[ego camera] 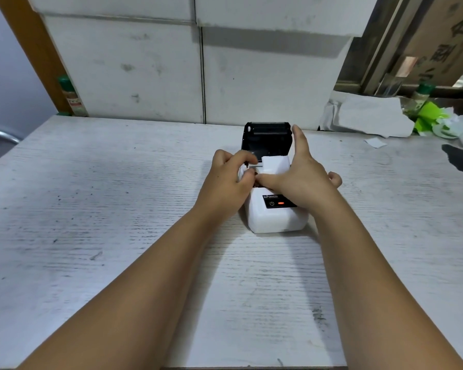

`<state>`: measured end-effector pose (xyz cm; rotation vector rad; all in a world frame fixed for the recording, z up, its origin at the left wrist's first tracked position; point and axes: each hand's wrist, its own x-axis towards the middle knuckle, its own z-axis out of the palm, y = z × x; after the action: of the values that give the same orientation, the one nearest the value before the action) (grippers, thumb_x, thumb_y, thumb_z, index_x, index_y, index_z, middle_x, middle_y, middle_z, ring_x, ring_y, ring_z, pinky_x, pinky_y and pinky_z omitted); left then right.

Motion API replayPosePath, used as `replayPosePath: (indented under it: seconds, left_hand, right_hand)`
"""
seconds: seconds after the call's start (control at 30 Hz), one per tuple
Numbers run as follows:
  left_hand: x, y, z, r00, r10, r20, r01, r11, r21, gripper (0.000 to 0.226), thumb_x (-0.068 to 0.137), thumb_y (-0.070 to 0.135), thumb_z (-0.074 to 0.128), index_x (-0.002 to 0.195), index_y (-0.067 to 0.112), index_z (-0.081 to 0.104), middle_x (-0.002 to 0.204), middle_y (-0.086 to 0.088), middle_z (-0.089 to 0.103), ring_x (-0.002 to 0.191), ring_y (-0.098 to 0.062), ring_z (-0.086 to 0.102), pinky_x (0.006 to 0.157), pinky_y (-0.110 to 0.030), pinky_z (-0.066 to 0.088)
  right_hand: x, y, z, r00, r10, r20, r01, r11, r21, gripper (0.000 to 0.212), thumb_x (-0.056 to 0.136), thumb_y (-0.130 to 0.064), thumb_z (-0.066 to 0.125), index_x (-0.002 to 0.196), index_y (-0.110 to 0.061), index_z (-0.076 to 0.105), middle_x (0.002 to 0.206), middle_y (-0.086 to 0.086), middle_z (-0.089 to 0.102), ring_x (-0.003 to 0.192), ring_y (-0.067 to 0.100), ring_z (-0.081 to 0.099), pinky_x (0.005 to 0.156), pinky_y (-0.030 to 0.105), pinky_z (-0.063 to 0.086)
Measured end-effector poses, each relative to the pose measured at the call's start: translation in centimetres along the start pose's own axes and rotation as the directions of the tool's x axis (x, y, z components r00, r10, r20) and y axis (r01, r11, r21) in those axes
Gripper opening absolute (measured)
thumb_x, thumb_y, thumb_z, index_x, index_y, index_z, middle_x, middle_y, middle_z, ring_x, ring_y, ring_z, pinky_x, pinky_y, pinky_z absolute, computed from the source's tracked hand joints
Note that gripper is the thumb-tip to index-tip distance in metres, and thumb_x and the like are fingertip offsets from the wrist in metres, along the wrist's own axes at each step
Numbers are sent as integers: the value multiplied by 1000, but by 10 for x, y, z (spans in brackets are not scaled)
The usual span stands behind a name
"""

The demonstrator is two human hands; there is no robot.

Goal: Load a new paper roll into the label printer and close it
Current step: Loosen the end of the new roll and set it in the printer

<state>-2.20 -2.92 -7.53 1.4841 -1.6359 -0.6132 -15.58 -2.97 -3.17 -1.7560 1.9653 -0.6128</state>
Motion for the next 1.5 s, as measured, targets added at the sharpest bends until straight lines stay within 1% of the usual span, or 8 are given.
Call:
replayPosePath:
  seconds: [0.5, 0.67, 0.8, 0.93, 1.03, 1.27, 1.37, 1.5]
  left_hand:
    - [4, -1, 0, 998, -60, 24, 61, 997, -42, 25, 96, 18, 45, 98, 26, 69, 100, 4, 40, 80, 3, 47, 67, 8, 31]
    - [2, 1, 0, 998, -64, 29, 65, 997, -47, 24, 96, 20, 45, 102, 27, 68, 100, 5, 40, 79, 4, 47, 67, 5, 33]
    - [2, 3, 0, 998, -47, -52, 40, 992, -121, 19, 94, 19, 49, 93, 30, 65, 93, 10, 40, 74, -2, 49, 68, -7, 37]
    - [0, 9, -6, 990, 25, -142, -51, 982, -182, 25, 98, 22, 44, 88, 25, 67, 90, 14, 49, 87, 5, 51, 77, 0, 35]
    - [-2, 9, -7, 984, 74, -165, -104, 977, -184, 37, 98, 37, 38, 90, 22, 71, 88, 16, 61, 101, -10, 52, 86, -14, 36]
    - [-9, 12, -5, 987, 159, 33, -159, 987, -10, 5, 81, 29, 71, 86, 29, 68, 91, 18, 58, 101, -8, 44, 80, -4, 31]
    - [-11, 15, -7, 981, 190, 32, -187, 979, -85, 24, 80, 22, 72, 71, 39, 59, 85, 19, 59, 95, -13, 55, 85, -25, 43]
    - [-13, 15, -4, 965, 261, 35, -263, 963, 67, 11, 76, 34, 63, 75, 23, 66, 87, 8, 64, 92, -19, 54, 79, -12, 35]
  right_hand:
    - [-9, 5, -9, 987, -44, -157, 70, 984, 163, 47, 94, -57, 31, 131, -32, 47, 71, -10, 59, 103, 14, 55, 114, 43, 15]
    - [-4, 10, -11, 975, -6, -221, 72, 954, 292, 18, 95, -29, 42, 105, -34, 57, 71, -16, 64, 85, 12, 58, 104, 45, 38]
    - [0, 13, -10, 968, 3, -253, 101, 913, 396, 31, 83, -4, 39, 90, -30, 55, 80, -14, 70, 70, 8, 55, 75, 33, 48]
    - [6, 17, -9, 991, 15, -135, 53, 873, 485, 32, 81, -6, 41, 80, -30, 62, 64, -18, 69, 67, 15, 61, 58, 29, 46]
    - [11, 20, -5, 996, -1, -94, 48, 867, 496, 26, 85, -12, 48, 75, -30, 64, 63, -11, 64, 64, 17, 58, 60, 29, 44]
    - [15, 25, -5, 994, 13, -111, 48, 849, 527, 29, 89, -12, 44, 74, -26, 65, 65, -12, 68, 67, 11, 64, 72, 33, 52]
    - [14, 25, -3, 978, 51, -200, 77, 808, 584, 21, 93, -16, 45, 87, -24, 64, 70, -10, 68, 64, 2, 61, 70, 30, 52]
    - [13, 23, 3, 960, 9, -278, 192, 704, 683, 26, 99, -29, 42, 120, -28, 57, 118, -4, 64, 96, -4, 58, 84, 24, 47]
